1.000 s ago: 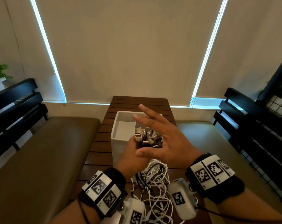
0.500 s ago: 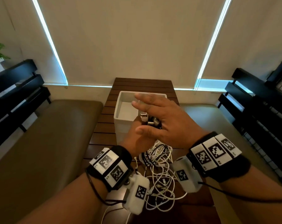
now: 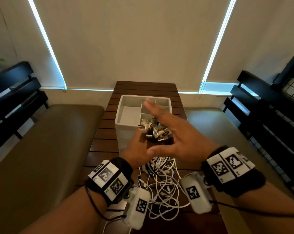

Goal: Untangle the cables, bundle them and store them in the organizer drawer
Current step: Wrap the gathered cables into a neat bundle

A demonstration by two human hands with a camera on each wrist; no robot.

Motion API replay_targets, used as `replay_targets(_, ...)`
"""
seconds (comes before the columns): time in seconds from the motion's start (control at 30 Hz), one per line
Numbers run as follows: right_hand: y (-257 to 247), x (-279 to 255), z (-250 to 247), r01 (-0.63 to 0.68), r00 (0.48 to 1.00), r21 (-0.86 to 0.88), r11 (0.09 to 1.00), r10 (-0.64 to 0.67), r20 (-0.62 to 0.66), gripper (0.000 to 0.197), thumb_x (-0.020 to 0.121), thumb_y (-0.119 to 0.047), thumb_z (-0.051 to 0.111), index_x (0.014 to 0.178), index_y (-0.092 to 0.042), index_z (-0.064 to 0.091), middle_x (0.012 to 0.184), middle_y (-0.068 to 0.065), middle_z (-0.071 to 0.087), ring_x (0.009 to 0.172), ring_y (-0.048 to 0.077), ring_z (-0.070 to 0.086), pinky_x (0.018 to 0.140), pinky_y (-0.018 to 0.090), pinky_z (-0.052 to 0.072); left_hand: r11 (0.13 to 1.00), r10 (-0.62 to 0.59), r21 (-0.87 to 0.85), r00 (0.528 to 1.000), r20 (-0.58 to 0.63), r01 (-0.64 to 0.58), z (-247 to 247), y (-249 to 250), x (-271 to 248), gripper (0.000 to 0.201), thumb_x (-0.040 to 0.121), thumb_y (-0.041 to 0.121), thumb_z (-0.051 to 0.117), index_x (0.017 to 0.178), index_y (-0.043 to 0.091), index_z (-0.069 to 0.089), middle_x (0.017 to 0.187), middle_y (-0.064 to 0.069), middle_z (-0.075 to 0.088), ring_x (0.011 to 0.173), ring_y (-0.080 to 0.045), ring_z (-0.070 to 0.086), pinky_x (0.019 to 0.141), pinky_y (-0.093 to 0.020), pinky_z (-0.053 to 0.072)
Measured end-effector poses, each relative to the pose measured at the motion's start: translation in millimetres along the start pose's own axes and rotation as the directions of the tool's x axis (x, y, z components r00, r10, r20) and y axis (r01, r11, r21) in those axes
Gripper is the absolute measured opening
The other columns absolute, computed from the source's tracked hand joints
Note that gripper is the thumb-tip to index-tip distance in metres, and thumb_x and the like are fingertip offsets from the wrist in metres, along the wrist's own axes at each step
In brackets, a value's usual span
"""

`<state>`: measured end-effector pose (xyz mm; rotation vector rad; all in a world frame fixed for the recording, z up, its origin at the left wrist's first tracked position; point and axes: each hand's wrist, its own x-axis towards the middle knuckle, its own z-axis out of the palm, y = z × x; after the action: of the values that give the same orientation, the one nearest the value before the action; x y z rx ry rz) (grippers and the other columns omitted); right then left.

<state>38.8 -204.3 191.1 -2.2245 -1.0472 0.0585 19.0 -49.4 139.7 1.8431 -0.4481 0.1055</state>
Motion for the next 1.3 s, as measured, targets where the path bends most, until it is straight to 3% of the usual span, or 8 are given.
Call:
replay_targets(0.17, 3.1, 5.1, 4.5, 0.02, 0.999, -0.153, 0.988, -0.014, 0.041, 0.09, 0.08, -0.054, 0.065, 0.151, -0.038, 0.012, 0.157, -0.028, 0.002, 0.143, -0.009, 0.005, 0.107, 0.013, 0.011, 0.999, -0.019, -0.03, 1.0, 0.015, 0.019, 1.1, -4.9, 1.0, 0.013, 0.082, 0.023, 0.06, 0.095, 0.026, 0.063, 0.089, 0.011, 0.067, 0.085, 0.002, 0.066, 0.074, -0.015, 0.052)
replay_targets(0.37, 0.0, -0.6, -1.4, -0.074, 0.995, 0.239, 0.968, 0.088, -0.048, 0.111, 0.063, -0.047, 0.082, 0.148, -0.048, 0.01, 0.155, -0.021, 0.022, 0.139, -0.001, 0.029, 0.114, 0.046, 0.032, 0.998, -0.051, 0.04, 0.997, 0.057, 0.049, -1.5, -6.5, -0.6, 0.016, 0.082, 0.034, 0.061, 0.088, 0.019, 0.064, 0.081, -0.004, 0.067, 0.077, -0.013, 0.065, 0.072, -0.03, 0.053)
replay_targets(0.47, -3.9, -1.8, 6.1, -0.072, 0.997, 0.134, 0.988, 0.077, -0.03, 0.095, 0.071, -0.047, 0.077, 0.149, -0.037, 0.024, 0.152, -0.017, 0.029, 0.137, -0.002, 0.03, 0.113, 0.037, 0.031, 0.997, -0.071, 0.005, 0.996, 0.059, 0.071, -0.1, -0.2, -5.4, 0.013, 0.08, 0.04, 0.057, 0.087, 0.03, 0.06, 0.08, 0.007, 0.064, 0.075, -0.003, 0.063, 0.071, -0.023, 0.052)
replay_targets(0.7, -6.2, 6.0, 18.9, 0.036, 0.986, -0.072, 0.997, -0.047, -0.16, 0.063, 0.076, -0.049, 0.071, 0.131, -0.026, 0.052, 0.123, -0.013, 0.053, 0.109, -0.002, 0.051, 0.093, 0.025, 0.049, 0.997, -0.072, 0.045, 0.997, 0.033, 0.07, 6.2, 1.4, -4.2, 0.037, 0.085, -0.007, 0.063, 0.121, 0.0, 0.057, 0.117, -0.006, 0.062, 0.093, 0.015, 0.055, 0.073, 0.002, 0.039)
replay_targets(0.9, 1.2, -5.4, 4.5, 0.028, 0.977, 0.216, 0.976, 0.019, -0.212, 0.109, 0.061, -0.046, 0.083, 0.149, -0.037, 0.018, 0.154, -0.013, 0.029, 0.138, 0.003, 0.034, 0.108, 0.043, 0.041, 0.999, -0.033, 0.025, 0.999, 0.005, 0.033, -0.6, 0.8, 1.6, 0.03, 0.088, 0.024, 0.064, 0.112, 0.006, 0.065, 0.107, -0.021, 0.069, 0.102, -0.031, 0.065, 0.091, -0.05, 0.053)
replay_targets(1.03, -2.9, -2.3, 9.8, 0.08, 0.983, 0.008, 0.997, -0.078, -0.164, 0.082, 0.077, -0.05, 0.07, 0.147, -0.035, 0.029, 0.156, -0.015, 0.023, 0.142, 0.005, 0.025, 0.111, 0.044, 0.036, 0.999, -0.032, -0.037, 0.999, 0.036, 0.033, 1.8, 1.4, 2.1, 0.011, 0.087, 0.021, 0.064, 0.098, 0.022, 0.063, 0.095, 0.0, 0.068, 0.092, -0.006, 0.067, 0.081, -0.027, 0.056)
replay_targets(1.17, -4.1, 1.4, 19.8, 0.087, 0.968, -0.053, 0.995, -0.097, -0.232, 0.046, 0.085, -0.045, 0.062, 0.126, -0.026, 0.06, 0.132, -0.007, 0.056, 0.124, 0.004, 0.048, 0.099, 0.035, 0.048, 0.996, -0.029, 0.082, 0.999, 0.041, 0.026, 6.3, -4.1, 4.5, 0.012, 0.094, 0.004, 0.056, 0.101, 0.013, 0.06, 0.091, 0.014, 0.055, 0.082, 0.013, 0.057, 0.071, -0.011, 0.048)
replay_targets(1.3, 3.2, -5.9, 25.7, 0.118, 0.968, -0.018, 0.993, -0.119, -0.222, 0.069, 0.075, -0.043, 0.074, 0.136, -0.024, 0.048, 0.139, -0.005, 0.051, 0.129, 0.006, 0.044, 0.104, 0.035, 0.045, 1.0, 0.028, -0.005, 0.998, 0.057, -0.027, 8.8, -1.4, -4.1, 0.014, 0.085, 0.017, 0.058, 0.097, 0.024, 0.059, 0.095, 0.007, 0.062, 0.092, 0.009, 0.061, 0.083, -0.015, 0.051)
